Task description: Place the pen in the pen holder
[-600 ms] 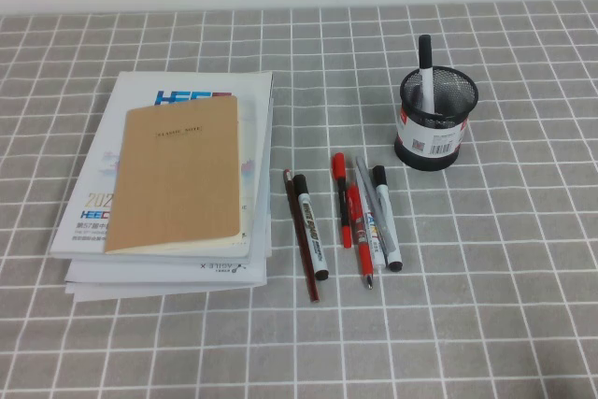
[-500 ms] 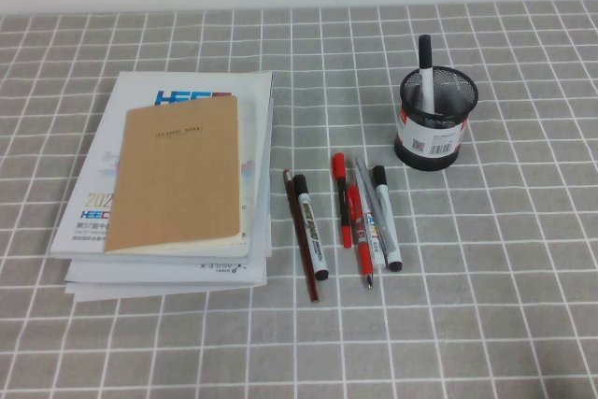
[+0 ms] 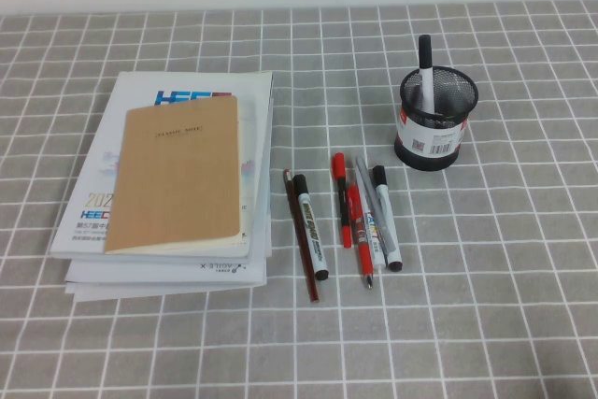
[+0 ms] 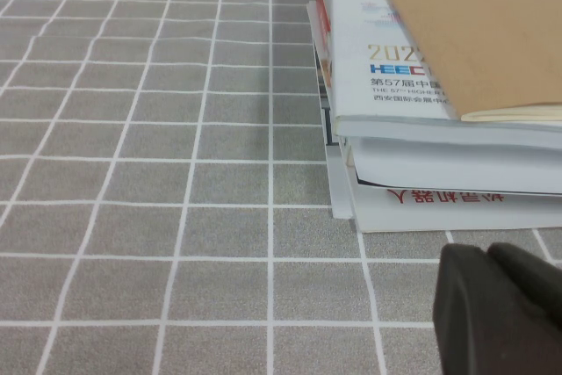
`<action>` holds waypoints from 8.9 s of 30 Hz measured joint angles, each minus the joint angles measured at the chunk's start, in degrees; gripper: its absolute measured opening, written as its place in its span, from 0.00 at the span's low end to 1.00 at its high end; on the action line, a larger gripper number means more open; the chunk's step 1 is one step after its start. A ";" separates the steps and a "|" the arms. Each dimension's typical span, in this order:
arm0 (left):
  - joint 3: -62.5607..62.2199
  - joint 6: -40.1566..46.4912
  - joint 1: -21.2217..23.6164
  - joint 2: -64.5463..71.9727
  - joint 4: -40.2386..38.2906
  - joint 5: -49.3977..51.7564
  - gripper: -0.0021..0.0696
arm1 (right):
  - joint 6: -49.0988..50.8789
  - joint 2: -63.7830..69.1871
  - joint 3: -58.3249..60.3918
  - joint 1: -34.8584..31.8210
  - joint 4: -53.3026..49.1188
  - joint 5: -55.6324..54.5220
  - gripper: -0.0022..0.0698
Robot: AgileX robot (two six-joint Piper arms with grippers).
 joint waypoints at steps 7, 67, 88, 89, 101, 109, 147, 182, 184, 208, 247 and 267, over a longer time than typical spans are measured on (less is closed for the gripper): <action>0.00 0.00 0.00 0.00 0.00 0.00 0.02 | 0.00 0.00 0.00 0.00 2.19 -0.42 0.01; 0.00 0.00 0.00 0.00 0.00 0.00 0.02 | 4.47 83.47 -68.53 18.31 -4.00 34.15 0.01; 0.00 0.00 0.00 0.00 0.00 0.00 0.02 | 15.93 116.37 -101.37 28.59 -13.84 47.44 0.29; 0.00 0.00 0.00 0.00 0.00 0.00 0.02 | 15.93 117.97 -102.79 29.08 -14.03 47.57 0.32; 0.00 0.00 0.00 0.00 0.00 0.00 0.02 | 16.48 126.77 -110.27 29.90 -16.61 47.84 0.39; 0.00 0.00 0.00 0.00 0.00 0.00 0.02 | 17.69 126.98 -110.37 29.90 -20.11 47.51 0.32; 0.00 0.00 0.00 0.00 0.00 0.00 0.02 | 34.41 103.81 -83.74 30.36 -28.75 10.19 0.09; 0.00 0.00 0.00 0.00 0.00 0.00 0.02 | 10.28 104.85 -53.03 19.97 -6.41 -72.42 0.35; 0.00 0.00 0.00 0.00 0.00 0.00 0.02 | 10.28 105.29 -53.75 19.97 -6.46 -71.18 0.38; 0.00 0.00 0.00 0.00 0.00 0.00 0.02 | 6.27 60.38 -33.30 23.58 -11.34 -51.35 0.01; 0.00 0.00 0.00 0.00 0.00 0.00 0.02 | 2.61 14.20 -27.90 17.34 -21.50 1.88 0.01; 0.00 0.00 0.00 0.00 0.00 0.00 0.02 | 2.61 0.21 -0.50 2.77 -10.36 -8.87 0.01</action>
